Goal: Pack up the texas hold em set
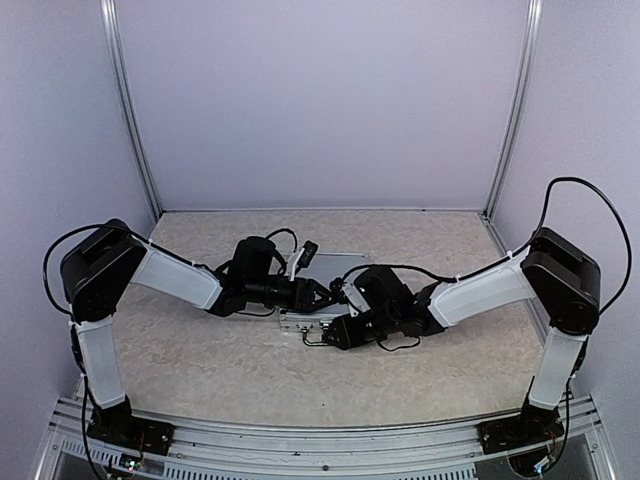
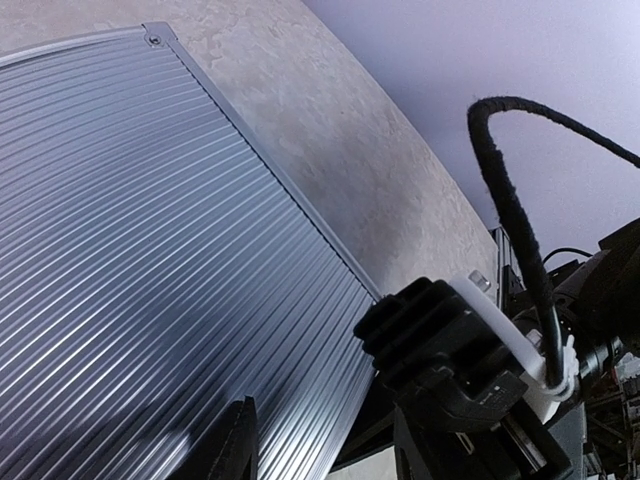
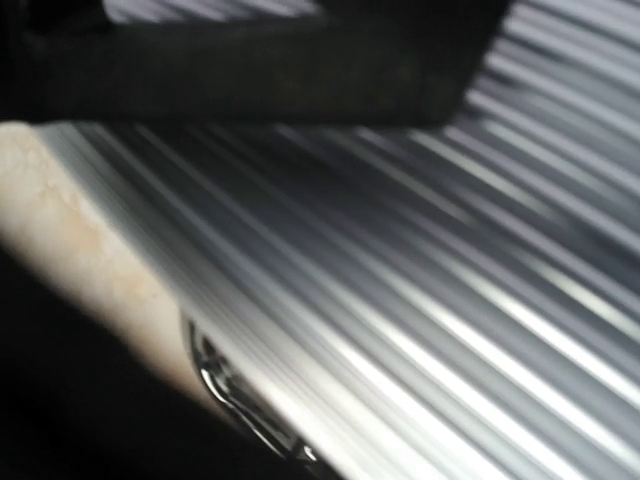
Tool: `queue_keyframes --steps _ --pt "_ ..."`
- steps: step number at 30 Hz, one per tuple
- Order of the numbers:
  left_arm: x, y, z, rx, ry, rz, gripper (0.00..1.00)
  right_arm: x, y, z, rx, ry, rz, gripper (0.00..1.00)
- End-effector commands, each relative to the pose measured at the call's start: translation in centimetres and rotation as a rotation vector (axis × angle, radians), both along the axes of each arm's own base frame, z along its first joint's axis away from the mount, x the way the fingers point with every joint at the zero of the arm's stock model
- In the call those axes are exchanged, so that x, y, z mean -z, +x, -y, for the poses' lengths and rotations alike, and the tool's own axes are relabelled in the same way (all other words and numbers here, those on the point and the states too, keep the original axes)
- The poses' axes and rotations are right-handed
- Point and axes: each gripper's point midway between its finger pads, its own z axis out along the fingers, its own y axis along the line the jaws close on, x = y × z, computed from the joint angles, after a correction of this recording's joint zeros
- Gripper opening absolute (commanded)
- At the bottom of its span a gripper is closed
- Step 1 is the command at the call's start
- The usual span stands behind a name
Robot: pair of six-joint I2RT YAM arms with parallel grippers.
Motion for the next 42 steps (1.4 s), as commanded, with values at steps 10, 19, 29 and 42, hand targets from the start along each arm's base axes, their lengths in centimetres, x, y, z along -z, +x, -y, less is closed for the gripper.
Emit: queue_keyframes --steps 10,19,29,42 --pt "3.3 -1.3 -1.2 0.000 0.077 -0.103 0.46 1.5 -0.2 -1.7 -0.042 -0.003 -0.044 0.36" --pt "2.7 -1.2 -1.3 -0.003 0.068 -0.093 0.47 1.3 0.0 -0.5 0.010 -0.120 -0.027 0.37" --pt "2.3 -1.0 -1.3 -0.008 0.063 -0.088 0.46 2.5 -0.9 -0.9 -0.007 -0.142 -0.070 0.40" --pt "2.0 -0.9 -1.4 -0.012 0.061 -0.078 0.46 4.3 -1.7 -1.3 -0.011 -0.125 -0.130 0.41"
